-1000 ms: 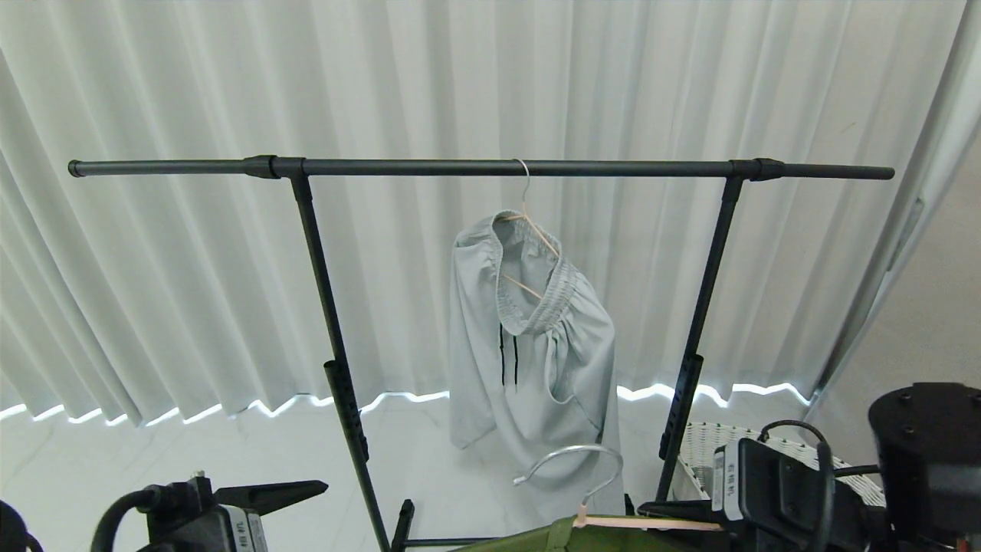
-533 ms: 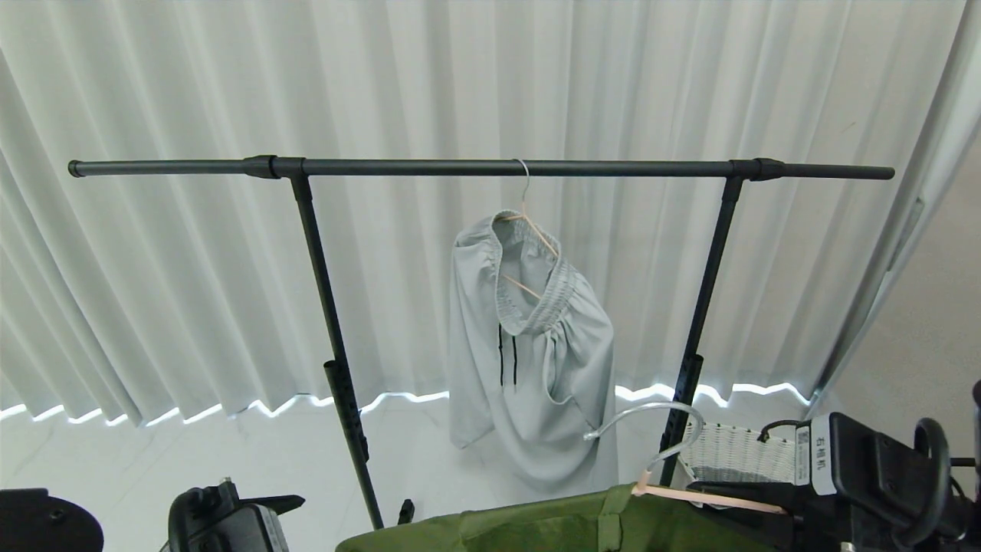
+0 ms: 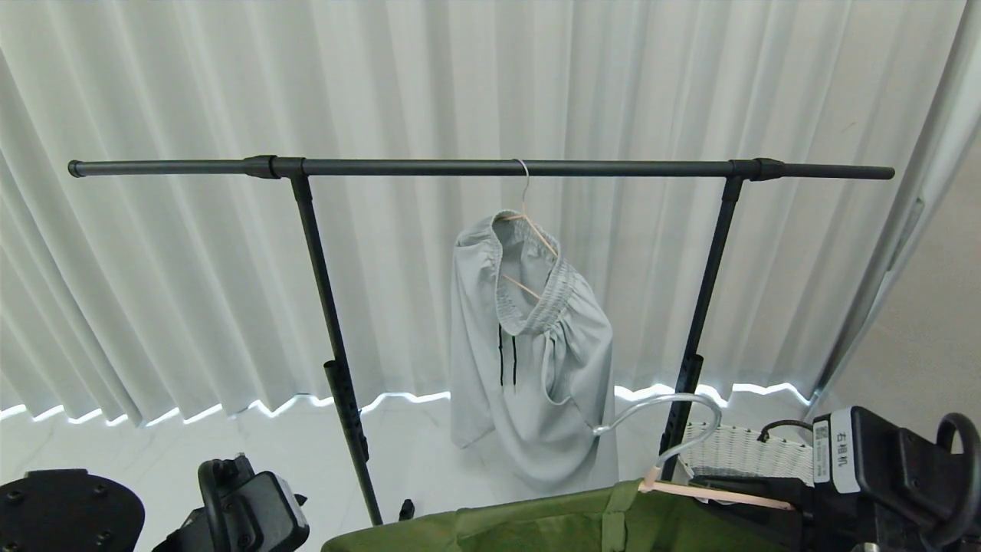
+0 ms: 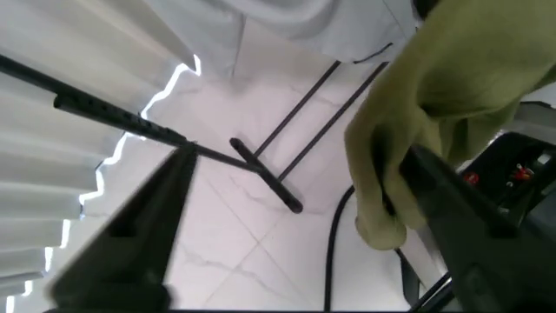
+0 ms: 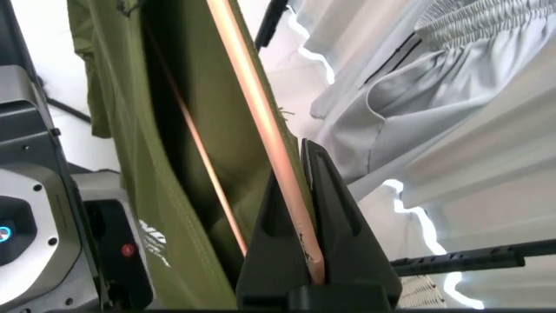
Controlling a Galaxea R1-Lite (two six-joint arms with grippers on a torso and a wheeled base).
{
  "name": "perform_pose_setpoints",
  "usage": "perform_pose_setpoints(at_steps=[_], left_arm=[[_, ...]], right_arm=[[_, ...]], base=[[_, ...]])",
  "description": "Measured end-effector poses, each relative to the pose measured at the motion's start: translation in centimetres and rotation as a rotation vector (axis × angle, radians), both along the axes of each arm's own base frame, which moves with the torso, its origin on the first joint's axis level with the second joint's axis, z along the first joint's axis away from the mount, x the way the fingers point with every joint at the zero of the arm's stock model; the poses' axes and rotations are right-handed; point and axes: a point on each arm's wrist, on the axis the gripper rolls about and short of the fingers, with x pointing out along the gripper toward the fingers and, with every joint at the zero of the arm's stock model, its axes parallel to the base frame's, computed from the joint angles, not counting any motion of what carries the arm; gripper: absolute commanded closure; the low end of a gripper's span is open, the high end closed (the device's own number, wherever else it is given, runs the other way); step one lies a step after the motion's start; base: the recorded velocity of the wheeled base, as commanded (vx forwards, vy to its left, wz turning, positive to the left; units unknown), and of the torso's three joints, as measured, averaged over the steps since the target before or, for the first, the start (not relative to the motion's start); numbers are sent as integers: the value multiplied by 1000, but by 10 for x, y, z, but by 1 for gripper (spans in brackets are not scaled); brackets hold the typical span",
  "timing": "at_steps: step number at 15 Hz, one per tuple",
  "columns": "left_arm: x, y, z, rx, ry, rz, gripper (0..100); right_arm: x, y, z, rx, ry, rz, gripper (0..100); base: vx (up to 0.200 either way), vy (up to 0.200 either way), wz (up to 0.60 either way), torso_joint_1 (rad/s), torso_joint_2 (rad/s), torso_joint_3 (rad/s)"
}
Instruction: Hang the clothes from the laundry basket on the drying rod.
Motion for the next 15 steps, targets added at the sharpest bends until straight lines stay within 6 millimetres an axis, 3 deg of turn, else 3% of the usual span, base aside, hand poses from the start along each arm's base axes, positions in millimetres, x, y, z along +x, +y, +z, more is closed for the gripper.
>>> perform_pose_setpoints(at_steps=[5, 11, 14, 15], left_arm=[[-1, 4, -5, 14, 16, 23, 100], [10, 34, -10, 30, 15, 290, 100], [9, 40, -10, 28, 0, 331, 100], [8, 41, -9, 25, -6, 331, 0]], right_arm=[[-1, -1, 0, -1, -1, -2, 100], [4, -10, 1, 9, -9, -57, 100], [4, -12, 3, 15, -14, -67, 100], [4, -12, 3, 16, -15, -69, 100]], base=[[0, 0, 0, 0, 0, 0], [0, 0, 0, 0, 0, 0], [0, 0, 0, 0, 0, 0], [0, 0, 0, 0, 0, 0]])
